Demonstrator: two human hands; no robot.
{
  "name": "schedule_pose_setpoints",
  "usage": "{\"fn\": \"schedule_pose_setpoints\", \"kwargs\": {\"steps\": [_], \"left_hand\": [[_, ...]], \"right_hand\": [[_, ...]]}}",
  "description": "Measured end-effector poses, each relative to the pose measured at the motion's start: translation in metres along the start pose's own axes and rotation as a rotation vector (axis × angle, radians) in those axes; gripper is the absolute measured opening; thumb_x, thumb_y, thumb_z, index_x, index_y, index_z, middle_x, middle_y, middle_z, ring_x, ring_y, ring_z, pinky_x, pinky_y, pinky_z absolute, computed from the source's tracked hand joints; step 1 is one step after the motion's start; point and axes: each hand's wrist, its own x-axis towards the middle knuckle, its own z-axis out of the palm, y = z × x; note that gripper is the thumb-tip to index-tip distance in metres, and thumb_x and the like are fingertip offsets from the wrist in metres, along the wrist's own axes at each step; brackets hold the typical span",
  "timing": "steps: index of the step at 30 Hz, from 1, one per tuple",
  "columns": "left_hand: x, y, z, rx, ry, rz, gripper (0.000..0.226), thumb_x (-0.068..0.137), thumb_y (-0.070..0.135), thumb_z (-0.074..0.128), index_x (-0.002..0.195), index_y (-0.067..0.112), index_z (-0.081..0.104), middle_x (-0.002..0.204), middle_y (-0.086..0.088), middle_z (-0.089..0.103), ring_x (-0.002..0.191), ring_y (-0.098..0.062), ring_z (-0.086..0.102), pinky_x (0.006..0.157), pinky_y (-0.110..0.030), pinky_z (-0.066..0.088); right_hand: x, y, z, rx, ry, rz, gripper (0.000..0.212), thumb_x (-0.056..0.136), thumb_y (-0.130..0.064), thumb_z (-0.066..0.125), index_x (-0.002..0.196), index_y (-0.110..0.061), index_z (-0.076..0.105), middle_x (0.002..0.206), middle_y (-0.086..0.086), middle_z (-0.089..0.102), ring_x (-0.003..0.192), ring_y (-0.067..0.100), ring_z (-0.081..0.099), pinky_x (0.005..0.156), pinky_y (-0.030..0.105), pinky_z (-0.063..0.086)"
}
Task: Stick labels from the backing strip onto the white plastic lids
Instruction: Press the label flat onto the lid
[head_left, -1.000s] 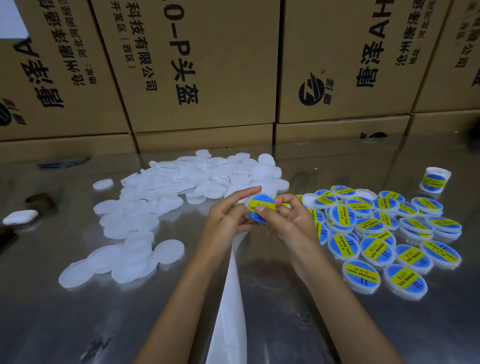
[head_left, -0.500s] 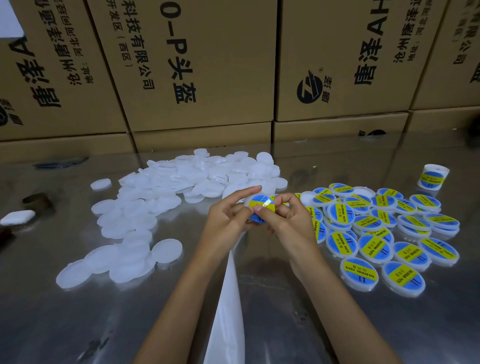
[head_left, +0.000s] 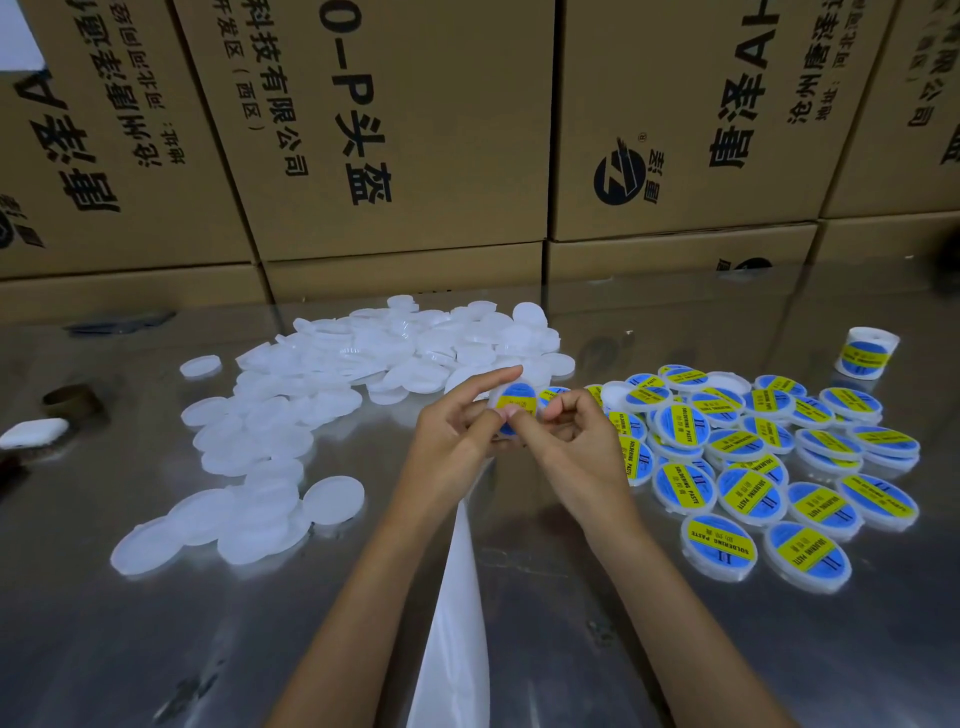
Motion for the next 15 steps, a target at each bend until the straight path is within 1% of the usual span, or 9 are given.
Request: {"fn": "schedule_pose_setpoints", "kwargs": {"steps": [2, 4, 6, 8, 10, 12, 15], "left_hand": [[0.0001, -0.0001, -0.0003, -0.078, 0.006, -0.028, 0.041, 0.098, -0.005, 0.049, 0.121, 0.021, 0.071, 0.078, -0.01, 0.073, 0.087, -0.017, 0.074, 0.075, -0.024, 0.059], [0.001, 0.0006, -0.0006, -0.177, 0.001, -0.066, 0.043, 0.097, -0.004, 0.048, 0.119, 0.023, 0.073, 0.088, -0.021, 0.074, 0.095, -0.027, 0.074, 0.077, -0.027, 0.059], [0.0026, 0.0019, -0.0017, -0.271, -0.021, -0.106, 0.041, 0.097, -0.002, 0.049, 0.119, 0.023, 0.074, 0.098, -0.02, 0.075, 0.097, -0.03, 0.074, 0.078, -0.029, 0.06], [0.0044, 0.0035, -0.0023, -0.36, -0.065, -0.14, 0.039, 0.097, -0.001, 0.049, 0.12, 0.02, 0.073, 0.106, -0.019, 0.075, 0.1, -0.031, 0.073, 0.08, -0.032, 0.06], [0.0049, 0.0043, -0.0017, -0.422, -0.12, -0.157, 0.038, 0.098, 0.0, 0.046, 0.125, 0.014, 0.069, 0.116, -0.023, 0.071, 0.106, -0.035, 0.07, 0.083, -0.035, 0.06], [0.0049, 0.0045, -0.0019, -0.43, -0.14, -0.158, 0.039, 0.098, 0.001, 0.043, 0.127, 0.011, 0.066, 0.12, -0.025, 0.068, 0.108, -0.036, 0.069, 0.083, -0.036, 0.06], [0.0053, 0.0032, -0.0043, -0.412, -0.135, -0.15, 0.039, 0.098, 0.0, 0.043, 0.126, 0.011, 0.067, 0.121, -0.025, 0.068, 0.11, -0.035, 0.069, 0.083, -0.036, 0.06]], "right_hand": [[0.0017, 0.0036, 0.0005, -0.043, 0.008, 0.005, 0.034, 0.076, -0.031, 0.082, 0.078, -0.018, 0.05, 0.071, -0.001, 0.054, 0.062, 0.006, 0.054, 0.056, 0.012, 0.043], [0.0015, 0.0064, 0.0011, -0.096, 0.015, -0.029, 0.036, 0.077, -0.038, 0.08, 0.077, -0.018, 0.049, 0.068, -0.005, 0.051, 0.056, 0.002, 0.048, 0.054, 0.011, 0.04], [-0.0008, 0.0084, 0.0014, -0.139, 0.008, -0.082, 0.042, 0.076, -0.052, 0.074, 0.075, -0.019, 0.048, 0.063, -0.01, 0.049, 0.055, 0.002, 0.045, 0.054, 0.012, 0.039], [-0.0032, 0.0097, 0.0002, -0.199, 0.006, -0.12, 0.049, 0.074, -0.066, 0.067, 0.074, -0.021, 0.047, 0.063, -0.008, 0.052, 0.058, 0.005, 0.049, 0.057, 0.019, 0.043], [-0.0046, 0.0089, -0.0012, -0.288, 0.025, -0.135, 0.055, 0.072, -0.075, 0.06, 0.076, -0.021, 0.05, 0.068, -0.004, 0.059, 0.062, 0.007, 0.055, 0.062, 0.029, 0.048], [-0.0056, 0.0079, -0.0021, -0.365, 0.041, -0.166, 0.055, 0.075, -0.077, 0.055, 0.075, -0.023, 0.049, 0.067, -0.009, 0.058, 0.061, 0.008, 0.054, 0.061, 0.033, 0.047], [-0.0075, 0.0054, -0.0022, -0.436, 0.057, -0.227, 0.047, 0.086, -0.067, 0.055, 0.068, -0.026, 0.04, 0.06, -0.02, 0.052, 0.057, 0.008, 0.047, 0.055, 0.03, 0.037]]}}
